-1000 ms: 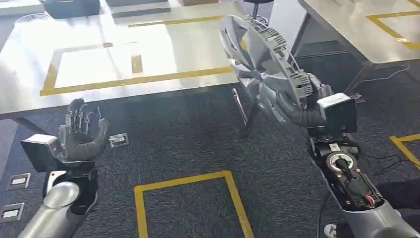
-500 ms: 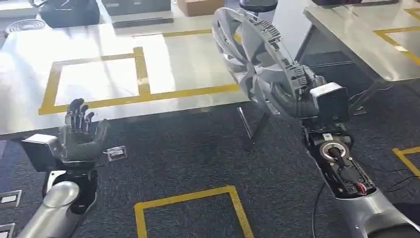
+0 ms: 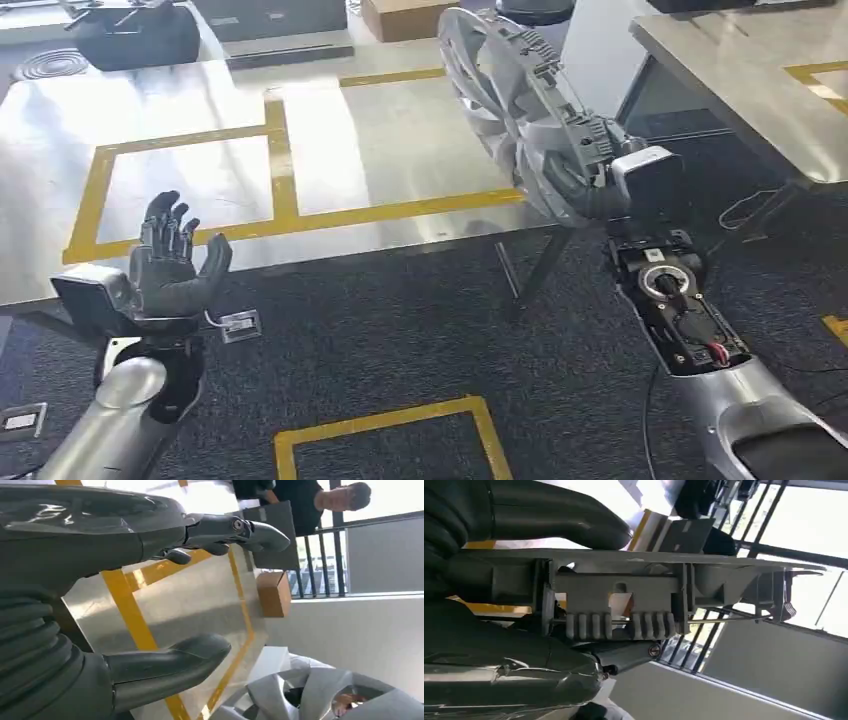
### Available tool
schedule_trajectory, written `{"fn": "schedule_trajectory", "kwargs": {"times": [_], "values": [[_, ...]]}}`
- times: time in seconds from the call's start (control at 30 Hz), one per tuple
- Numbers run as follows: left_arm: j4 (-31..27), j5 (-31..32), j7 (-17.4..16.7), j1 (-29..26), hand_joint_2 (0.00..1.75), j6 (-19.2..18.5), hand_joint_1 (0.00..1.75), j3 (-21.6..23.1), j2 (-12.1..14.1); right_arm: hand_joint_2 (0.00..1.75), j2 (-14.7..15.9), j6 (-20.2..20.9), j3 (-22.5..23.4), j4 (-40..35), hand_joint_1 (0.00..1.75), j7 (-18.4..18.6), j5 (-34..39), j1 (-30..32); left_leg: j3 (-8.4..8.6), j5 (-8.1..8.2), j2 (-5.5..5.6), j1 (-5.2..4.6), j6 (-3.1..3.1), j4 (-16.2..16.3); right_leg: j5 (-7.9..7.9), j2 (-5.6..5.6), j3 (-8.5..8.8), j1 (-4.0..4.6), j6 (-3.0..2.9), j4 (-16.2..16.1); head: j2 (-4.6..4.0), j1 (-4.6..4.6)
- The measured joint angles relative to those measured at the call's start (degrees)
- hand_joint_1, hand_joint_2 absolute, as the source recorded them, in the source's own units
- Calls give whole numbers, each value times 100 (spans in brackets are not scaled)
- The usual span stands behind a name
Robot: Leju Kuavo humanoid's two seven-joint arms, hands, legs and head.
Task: Take the parts from the cabinet and place them on the table.
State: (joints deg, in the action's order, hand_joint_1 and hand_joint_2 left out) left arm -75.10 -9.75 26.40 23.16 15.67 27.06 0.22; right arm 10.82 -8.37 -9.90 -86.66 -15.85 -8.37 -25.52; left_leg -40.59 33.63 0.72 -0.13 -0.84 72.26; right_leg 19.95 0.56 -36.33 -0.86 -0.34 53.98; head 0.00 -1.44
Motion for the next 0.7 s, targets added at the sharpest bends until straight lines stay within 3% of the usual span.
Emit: {"fn": "schedule_trajectory", "kwargs": {"times": [0.03, 0.07, 0.1, 0.17, 0.23, 0.27, 0.3, 0.33, 0.37, 0.53, 0.6, 0.7], "values": [[13, 0, 0, -4, 175, 0, 0, 2, 2, 175, 0, 11, -7, 41, 175, -4, 0, -2, -145, -43, -11, 15, -10, 60, 24, 0, 11, -1, 3, 7, 0, 30], [17, 0, 0, -8, 175, 0, 0, 2, 4, 175, 0, 18, -13, 83, 175, -4, 0, -3, -135, -237, -19, 26, -15, -147, 49, 0, 30, -5, 5, 18, 0, 41], [17, 0, 2, -6, 175, 0, 0, 2, 4, 175, 0, 31, -26, 124, 175, -7, 0, -10, -9, -532, -21, 33, -17, -559, 75, 0, 51, -10, 15, 32, 0, 55], [17, 15, 7, 10, 175, 4, 0, 2, 4, 175, 0, 50, -61, 234, 175, -22, -18, -71, 421, -1192, -29, 36, 9, -1667, 129, 1, 93, -24, 56, 61, 0, 79], [31, 22, 11, 37, 175, 4, 0, 2, 2, 175, 0, 52, -105, 369, 175, -68, -37, -211, 420, -1026, -35, -10, 100, -1790, 137, 13, 74, -21, 113, 57, 0, 94], [35, 31, 18, 34, 175, 2, 0, 2, 0, 175, 0, 52, -125, 446, 175, -87, -46, -266, 430, -1139, -24, -18, 140, -1772, 160, 9, 76, -21, 155, 56, 0, 85], [48, 33, 24, 31, 175, 2, 0, 2, -4, 175, 0, 57, -146, 520, 175, -125, -59, -297, 462, -1166, -21, 8, 130, -1808, 232, 8, 71, 13, 151, 76, 0, 85], [63, 35, 50, 43, 175, 2, 0, 2, -9, 175, 0, 70, -175, 623, 175, -173, -59, -349, 476, -1161, -19, 8, 90, -1798, 289, -9, 114, 18, -41, 75, 0, 57], [83, 44, 76, 52, 175, -2, 0, 2, -11, 175, 0, 87, -209, 751, 175, -229, -59, -433, 488, -1164, -9, 4, 98, -1798, 225, -10, 123, 28, -128, 76, 0, 18], [146, 59, 149, 117, 175, -20, 0, 2, -57, 175, -50, 127, -437, 1479, 175, -601, -59, -953, 497, -1155, 3, -4, 131, -1795, 192, -20, 175, 26, -69, 3, 0, -70], [171, 61, 157, 120, 175, -20, 0, 2, -61, 175, -66, 127, -481, 1677, 175, -621, -59, -1060, 505, -1146, 17, -4, 148, -1793, 193, -26, 201, 26, 8, -18, 0, -88], [205, 61, 166, 126, 175, -57, 0, 2, -63, 175, -92, 136, -551, 1929, 175, -647, -57, -1160, 508, -1134, 26, -5, 166, -1787, 196, -33, 215, 23, 74, -29, 0, -131]]}}
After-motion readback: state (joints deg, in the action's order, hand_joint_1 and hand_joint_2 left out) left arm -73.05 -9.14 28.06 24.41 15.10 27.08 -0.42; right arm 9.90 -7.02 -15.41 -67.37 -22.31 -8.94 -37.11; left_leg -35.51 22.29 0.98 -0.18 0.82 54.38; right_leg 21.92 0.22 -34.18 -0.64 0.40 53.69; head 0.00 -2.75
